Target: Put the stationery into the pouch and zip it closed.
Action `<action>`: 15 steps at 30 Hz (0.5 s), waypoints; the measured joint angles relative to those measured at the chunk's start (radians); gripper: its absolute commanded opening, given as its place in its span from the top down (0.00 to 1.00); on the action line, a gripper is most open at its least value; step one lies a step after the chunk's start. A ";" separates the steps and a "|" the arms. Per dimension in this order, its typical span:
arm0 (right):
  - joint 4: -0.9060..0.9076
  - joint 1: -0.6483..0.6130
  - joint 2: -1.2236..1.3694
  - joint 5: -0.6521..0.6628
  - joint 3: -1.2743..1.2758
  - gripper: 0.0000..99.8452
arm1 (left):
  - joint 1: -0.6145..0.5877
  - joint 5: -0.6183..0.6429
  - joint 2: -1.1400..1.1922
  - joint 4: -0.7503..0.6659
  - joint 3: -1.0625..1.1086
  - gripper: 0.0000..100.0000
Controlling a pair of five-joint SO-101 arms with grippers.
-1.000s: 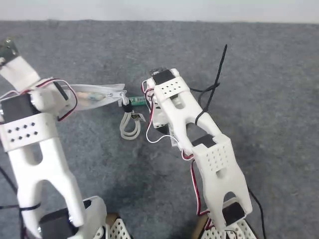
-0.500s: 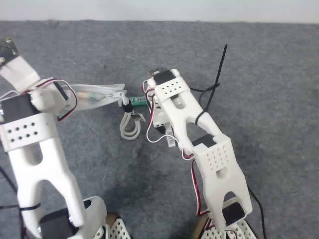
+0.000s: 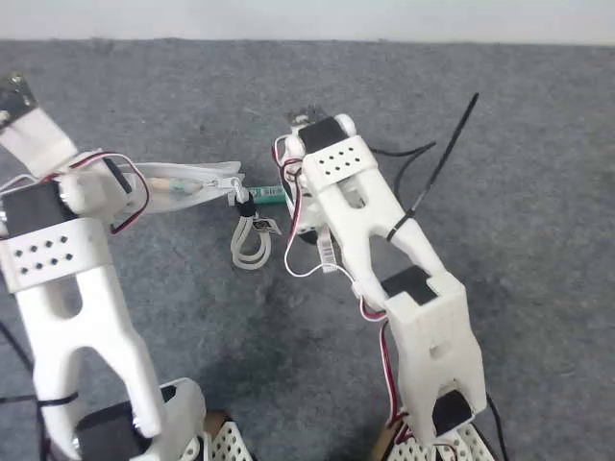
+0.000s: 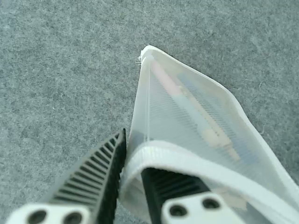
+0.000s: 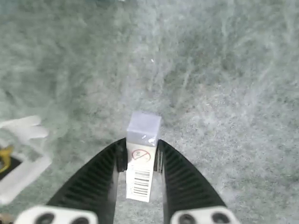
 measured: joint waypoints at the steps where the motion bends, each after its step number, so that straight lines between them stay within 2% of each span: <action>1: 0.000 0.000 -0.012 0.000 0.000 0.99 | 0.000 0.000 0.000 0.000 0.000 0.99; 5: 0.000 -0.015 -0.083 0.000 0.060 0.99 | 0.000 0.000 0.000 0.000 0.000 0.99; 15: 0.000 -0.153 -0.402 0.000 0.331 0.99 | 0.000 0.000 0.000 0.000 0.000 0.99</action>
